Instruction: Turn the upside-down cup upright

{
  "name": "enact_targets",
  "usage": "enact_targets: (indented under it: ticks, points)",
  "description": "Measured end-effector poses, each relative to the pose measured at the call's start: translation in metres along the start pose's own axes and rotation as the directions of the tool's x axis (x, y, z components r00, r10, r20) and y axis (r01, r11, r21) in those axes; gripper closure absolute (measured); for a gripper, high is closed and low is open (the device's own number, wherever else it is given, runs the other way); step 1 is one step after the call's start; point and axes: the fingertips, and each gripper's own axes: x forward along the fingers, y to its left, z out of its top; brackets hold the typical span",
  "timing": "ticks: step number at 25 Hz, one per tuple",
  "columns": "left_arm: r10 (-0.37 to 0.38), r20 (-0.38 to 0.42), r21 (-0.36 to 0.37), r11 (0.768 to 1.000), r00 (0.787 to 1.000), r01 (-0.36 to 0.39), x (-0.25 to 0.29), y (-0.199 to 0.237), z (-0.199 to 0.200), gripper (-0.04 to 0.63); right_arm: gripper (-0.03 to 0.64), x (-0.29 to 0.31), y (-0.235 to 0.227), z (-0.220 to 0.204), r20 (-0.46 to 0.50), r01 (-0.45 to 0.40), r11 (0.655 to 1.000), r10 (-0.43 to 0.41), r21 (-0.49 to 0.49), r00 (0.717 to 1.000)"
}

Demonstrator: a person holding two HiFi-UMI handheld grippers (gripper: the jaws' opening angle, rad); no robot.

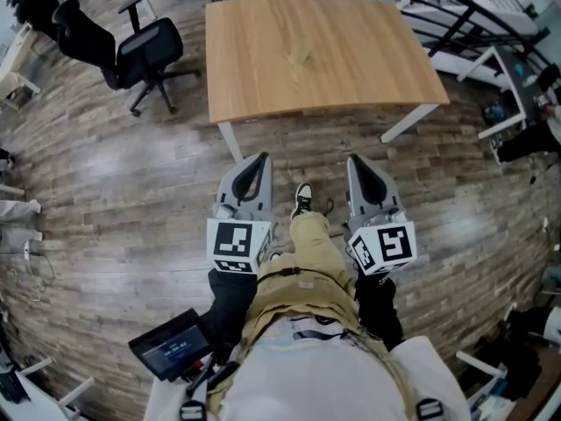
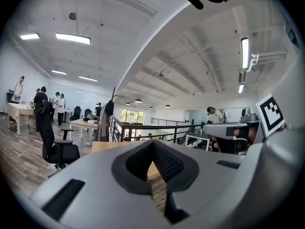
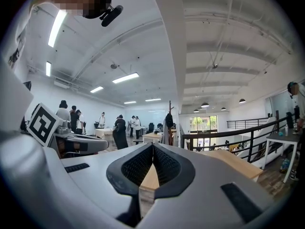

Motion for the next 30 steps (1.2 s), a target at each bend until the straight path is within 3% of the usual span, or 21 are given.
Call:
enact_targets:
  ticks: [7, 18, 22, 30]
  points:
    - [0.035, 0.002, 0.044, 0.998, 0.999, -0.035, 0.094, 0.031, 0.004, 0.594, 0.595, 0.097, -0.057, -0.010, 0.034, -0.047, 0.998, 0.046, 0.030, 0.998]
    - [0.092, 0.038, 0.079, 0.992, 0.995, -0.095, 0.301, 0.096, 0.080, 0.594, 0.595, 0.290, -0.186, 0.024, 0.056, -0.116, 0.990, 0.112, 0.077, 0.992]
    - [0.109, 0.035, 0.085, 0.990, 0.993, -0.112, 0.343, 0.104, 0.085, 0.594, 0.595, 0.327, -0.216, 0.027, 0.060, -0.137, 0.987, 0.133, 0.086, 0.989]
    - [0.156, -0.069, 0.030, 0.987, 0.985, -0.155, 0.388, 0.147, 0.054, 0.594, 0.595, 0.382, -0.225, -0.008, -0.058, -0.175, 0.978, 0.182, 0.110, 0.982]
